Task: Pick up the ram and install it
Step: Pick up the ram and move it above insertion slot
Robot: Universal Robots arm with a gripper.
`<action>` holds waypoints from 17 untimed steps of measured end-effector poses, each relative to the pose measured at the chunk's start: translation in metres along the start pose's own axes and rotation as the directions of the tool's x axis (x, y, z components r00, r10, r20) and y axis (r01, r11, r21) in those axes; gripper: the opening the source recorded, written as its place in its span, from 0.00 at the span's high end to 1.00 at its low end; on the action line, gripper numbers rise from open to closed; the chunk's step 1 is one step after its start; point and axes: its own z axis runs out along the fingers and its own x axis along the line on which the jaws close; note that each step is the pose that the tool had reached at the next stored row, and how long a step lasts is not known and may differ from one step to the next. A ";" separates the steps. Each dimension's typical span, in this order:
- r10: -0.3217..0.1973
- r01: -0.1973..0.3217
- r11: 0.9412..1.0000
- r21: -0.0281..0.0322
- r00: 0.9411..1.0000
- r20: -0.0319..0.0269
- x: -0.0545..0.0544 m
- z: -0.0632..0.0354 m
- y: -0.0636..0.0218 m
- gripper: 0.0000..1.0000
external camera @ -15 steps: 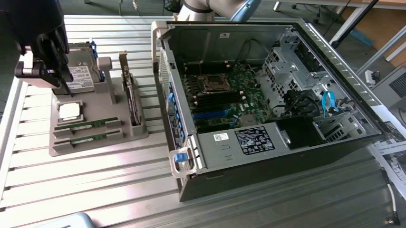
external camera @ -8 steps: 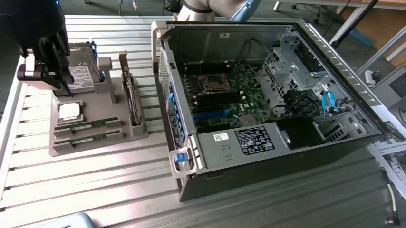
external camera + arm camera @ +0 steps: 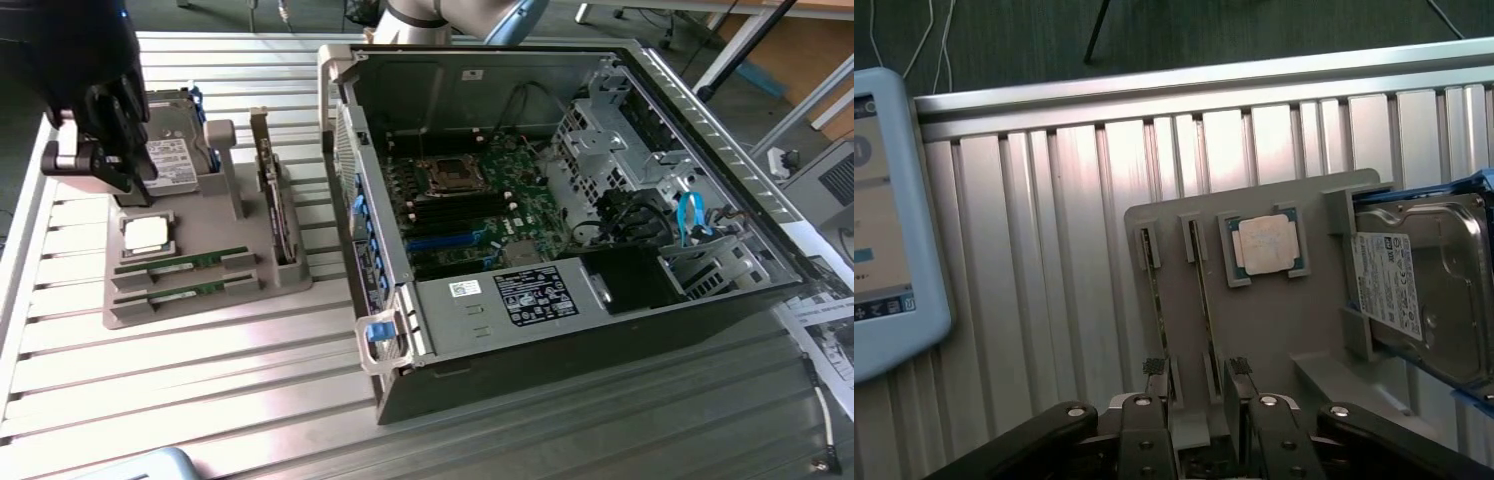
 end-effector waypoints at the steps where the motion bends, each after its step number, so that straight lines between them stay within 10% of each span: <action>1: 0.000 0.000 1.000 0.000 1.000 0.000 0.000 0.0008 0.0000 0.64; 17: -0.003 0.003 1.000 0.000 1.000 0.000 0.000 0.0116 -0.0001 0.64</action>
